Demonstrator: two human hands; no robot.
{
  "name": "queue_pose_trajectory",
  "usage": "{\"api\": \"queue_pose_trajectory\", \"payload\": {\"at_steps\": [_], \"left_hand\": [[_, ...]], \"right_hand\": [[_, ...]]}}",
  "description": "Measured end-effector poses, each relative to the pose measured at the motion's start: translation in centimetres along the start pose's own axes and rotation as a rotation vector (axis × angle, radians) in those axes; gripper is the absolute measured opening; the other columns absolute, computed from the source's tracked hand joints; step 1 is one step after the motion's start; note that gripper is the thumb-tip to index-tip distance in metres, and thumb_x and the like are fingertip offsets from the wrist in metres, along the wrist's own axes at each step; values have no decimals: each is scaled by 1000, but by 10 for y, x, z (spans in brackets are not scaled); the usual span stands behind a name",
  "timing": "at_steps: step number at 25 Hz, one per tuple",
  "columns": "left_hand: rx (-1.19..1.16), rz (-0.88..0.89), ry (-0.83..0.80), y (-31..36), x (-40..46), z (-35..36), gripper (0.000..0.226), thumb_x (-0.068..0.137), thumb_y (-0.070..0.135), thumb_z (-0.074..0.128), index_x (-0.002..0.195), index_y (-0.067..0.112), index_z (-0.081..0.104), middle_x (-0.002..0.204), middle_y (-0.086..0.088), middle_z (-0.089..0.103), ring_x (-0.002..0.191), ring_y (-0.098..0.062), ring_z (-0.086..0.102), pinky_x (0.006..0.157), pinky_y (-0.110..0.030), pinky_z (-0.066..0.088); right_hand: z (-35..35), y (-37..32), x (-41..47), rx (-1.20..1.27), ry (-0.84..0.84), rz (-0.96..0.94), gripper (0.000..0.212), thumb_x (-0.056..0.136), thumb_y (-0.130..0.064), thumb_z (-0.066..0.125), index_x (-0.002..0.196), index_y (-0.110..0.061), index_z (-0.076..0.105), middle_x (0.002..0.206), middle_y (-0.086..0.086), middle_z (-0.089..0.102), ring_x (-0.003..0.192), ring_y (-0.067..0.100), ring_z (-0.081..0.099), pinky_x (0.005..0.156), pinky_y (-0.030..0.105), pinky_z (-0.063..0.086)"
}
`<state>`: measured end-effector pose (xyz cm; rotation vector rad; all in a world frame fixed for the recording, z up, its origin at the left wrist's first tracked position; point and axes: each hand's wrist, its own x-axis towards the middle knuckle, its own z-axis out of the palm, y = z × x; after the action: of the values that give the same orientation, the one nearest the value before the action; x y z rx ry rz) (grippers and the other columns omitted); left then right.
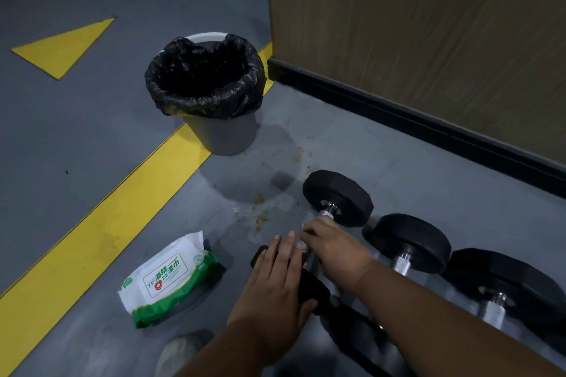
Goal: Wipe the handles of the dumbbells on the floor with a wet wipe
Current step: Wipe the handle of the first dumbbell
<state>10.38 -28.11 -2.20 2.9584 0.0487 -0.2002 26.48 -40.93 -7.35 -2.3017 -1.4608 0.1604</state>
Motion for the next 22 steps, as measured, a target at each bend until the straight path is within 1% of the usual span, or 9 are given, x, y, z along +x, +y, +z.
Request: {"api": "queue_pose_trajectory", "payload": {"at_steps": [3, 5, 7, 10, 13, 15, 17, 19, 22], "left_hand": [[5, -12, -30, -1, 1, 2, 91, 85, 63, 45, 153, 7, 22, 163, -13, 13, 149, -32, 15, 111, -48, 36], [-1, -9, -14, -1, 2, 4, 93, 83, 64, 47, 153, 6, 24, 162, -12, 16, 148, -32, 19, 110, -48, 38], [-1, -4, 0, -2, 2, 5, 94, 83, 64, 46, 154, 8, 20, 163, -11, 14, 149, -31, 16, 112, -47, 36], [37, 2, 24, -1, 2, 2, 91, 85, 64, 45, 152, 8, 23, 162, -12, 17, 148, -32, 18, 112, -47, 35], [48, 5, 34, -1, 0, 3, 90, 84, 64, 45, 151, 7, 28, 161, -13, 20, 147, -32, 21, 113, -46, 35], [37, 7, 25, -2, 0, 4, 92, 82, 63, 47, 151, 5, 29, 160, -13, 21, 146, -33, 24, 109, -48, 41], [25, 14, 21, -3, 0, 6, 93, 83, 63, 48, 152, 4, 26, 161, -14, 18, 147, -35, 23, 107, -50, 41], [26, 19, 35, -4, 0, 5, 92, 85, 62, 48, 153, 5, 23, 162, -14, 17, 148, -35, 20, 109, -50, 38], [20, 33, 50, -4, -1, 4, 88, 88, 60, 48, 152, 5, 23, 161, -15, 19, 147, -35, 20, 110, -51, 37]], "right_hand": [[1, -8, -17, -47, -96, -11, 57, 83, -4, 70, 138, -9, 59, 144, 9, 56, 138, 31, 49, 118, 42, 33], [1, -6, -27, -37, -129, -69, 73, 83, -7, 75, 149, -14, 46, 156, 5, 44, 147, 24, 33, 119, 43, 14], [-3, 5, -20, -12, -153, -55, 78, 84, 2, 66, 154, -15, 37, 161, 4, 33, 151, 24, 22, 121, 43, 6], [-11, 24, -5, 19, -122, 122, 68, 93, -2, 47, 158, -11, 29, 167, 3, 18, 156, 20, 6, 124, 26, -2], [-6, 5, -12, 120, -21, 148, 55, 98, -24, 35, 149, -9, 47, 159, 7, 39, 152, 20, 24, 123, 22, 2], [3, -15, -23, 180, -6, 104, 46, 90, -7, 61, 136, -9, 62, 144, 9, 58, 139, 21, 48, 123, 19, 10], [11, -19, -22, 192, 97, 107, 45, 73, 6, 79, 114, -10, 75, 126, 6, 70, 121, 19, 63, 114, 19, 33], [7, -19, -11, 210, 221, 185, 29, 69, 7, 82, 93, -10, 78, 114, 5, 74, 107, 19, 68, 102, 22, 48], [6, -21, 0, 163, 298, 291, 14, 76, 2, 77, 76, -12, 76, 98, 2, 72, 96, 12, 61, 93, 13, 43]]}}
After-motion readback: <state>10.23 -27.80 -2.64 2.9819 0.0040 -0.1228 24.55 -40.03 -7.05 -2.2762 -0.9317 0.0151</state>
